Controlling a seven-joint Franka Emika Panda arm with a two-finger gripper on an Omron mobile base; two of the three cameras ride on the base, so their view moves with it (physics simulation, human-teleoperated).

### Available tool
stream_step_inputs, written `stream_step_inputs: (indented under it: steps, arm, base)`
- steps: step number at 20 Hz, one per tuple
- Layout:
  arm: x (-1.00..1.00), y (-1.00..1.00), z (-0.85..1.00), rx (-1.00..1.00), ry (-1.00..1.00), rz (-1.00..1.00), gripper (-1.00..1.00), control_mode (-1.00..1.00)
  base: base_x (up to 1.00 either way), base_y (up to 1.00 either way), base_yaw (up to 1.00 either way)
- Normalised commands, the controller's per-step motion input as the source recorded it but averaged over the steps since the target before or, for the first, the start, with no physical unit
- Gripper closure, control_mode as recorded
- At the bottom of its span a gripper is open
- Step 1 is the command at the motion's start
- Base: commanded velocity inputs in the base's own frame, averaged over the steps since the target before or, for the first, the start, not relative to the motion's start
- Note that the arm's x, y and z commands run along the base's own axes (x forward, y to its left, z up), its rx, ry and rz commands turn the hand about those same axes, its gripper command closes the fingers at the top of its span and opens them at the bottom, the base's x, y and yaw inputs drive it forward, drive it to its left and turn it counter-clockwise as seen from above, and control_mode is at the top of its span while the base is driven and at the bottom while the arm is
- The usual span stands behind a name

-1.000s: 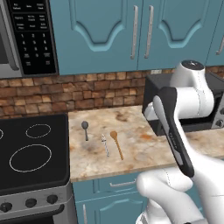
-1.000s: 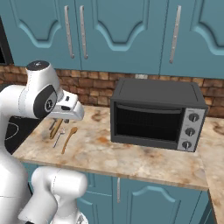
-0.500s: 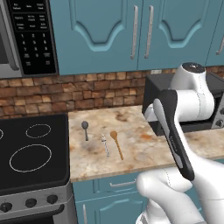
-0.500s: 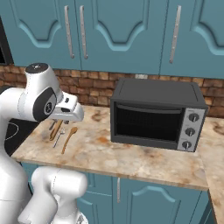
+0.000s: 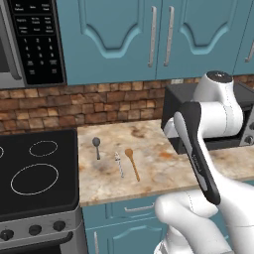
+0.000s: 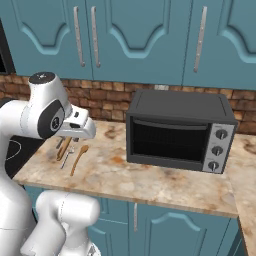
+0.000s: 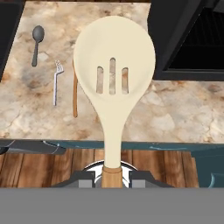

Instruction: Organize the utensils by type. Pick up the wooden spoons from the counter and place them in the open cabinet. Then pick up the metallic utensils from the counter and place them in the open drawer.

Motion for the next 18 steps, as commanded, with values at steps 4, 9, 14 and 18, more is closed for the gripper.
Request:
stream_step_inputs:
  steps: [4, 9, 14, 18]
  arm:
    - [0.00, 0.00, 0.00, 0.00, 0.00, 0.00, 1.00, 1.00]
    - [0.00, 0.00, 0.00, 0.00, 0.00, 0.00, 1.00, 1.00]
    - [0.00, 0.00, 0.00, 0.00, 0.00, 0.00, 1.00, 1.00]
    - [0.00, 0.00, 0.00, 0.00, 0.00, 0.00, 1.00, 1.00]
  base:
    - [-0.62, 0.00, 0.00]
    - [-1.00, 0.00, 0.00]
    - [-0.95, 0.00, 0.00]
    - [-0.53, 0.00, 0.00]
